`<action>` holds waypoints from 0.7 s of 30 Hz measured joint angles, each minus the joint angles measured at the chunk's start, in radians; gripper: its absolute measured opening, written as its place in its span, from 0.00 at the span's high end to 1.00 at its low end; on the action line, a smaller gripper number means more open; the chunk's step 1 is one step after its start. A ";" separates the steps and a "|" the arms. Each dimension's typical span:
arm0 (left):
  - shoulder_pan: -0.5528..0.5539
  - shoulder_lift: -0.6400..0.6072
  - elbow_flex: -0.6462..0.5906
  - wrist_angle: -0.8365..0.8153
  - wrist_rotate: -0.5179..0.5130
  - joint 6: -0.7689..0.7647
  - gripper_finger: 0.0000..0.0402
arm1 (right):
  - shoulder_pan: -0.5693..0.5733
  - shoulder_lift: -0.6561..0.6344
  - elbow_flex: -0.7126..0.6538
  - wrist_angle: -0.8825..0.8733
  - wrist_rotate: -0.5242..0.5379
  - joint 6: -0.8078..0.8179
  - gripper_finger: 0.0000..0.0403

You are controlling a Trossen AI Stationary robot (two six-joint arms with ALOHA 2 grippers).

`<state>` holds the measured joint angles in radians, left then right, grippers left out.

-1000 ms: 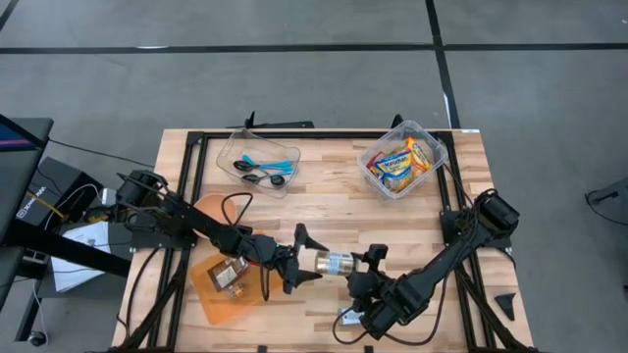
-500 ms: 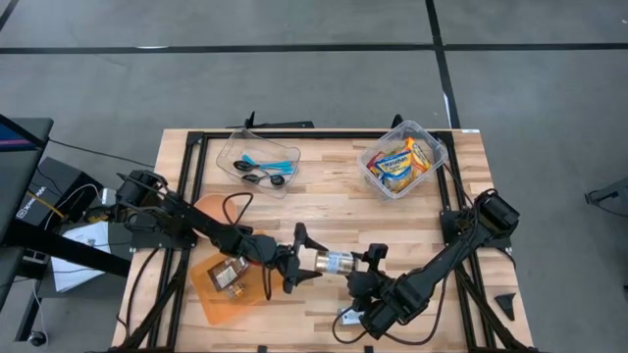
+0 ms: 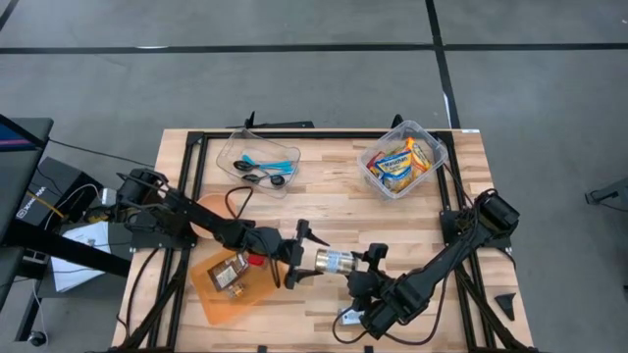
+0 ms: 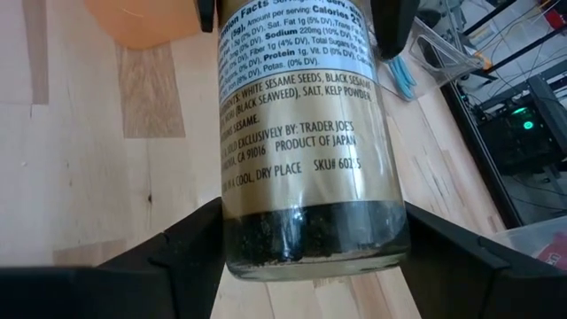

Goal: Pick & Place Food Item
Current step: Put the gold seasoning bottle into the orange bin

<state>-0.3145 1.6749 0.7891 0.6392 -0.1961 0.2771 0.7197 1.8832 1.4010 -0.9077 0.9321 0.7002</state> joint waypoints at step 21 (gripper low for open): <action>0.018 0.000 0.001 -0.019 0.061 -0.129 0.17 | 0.004 0.000 0.000 -0.010 0.003 -0.003 0.32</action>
<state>-0.2969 1.6745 0.7898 0.6205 -0.1348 0.1478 0.7232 1.8830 1.4010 -0.9181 0.9356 0.6971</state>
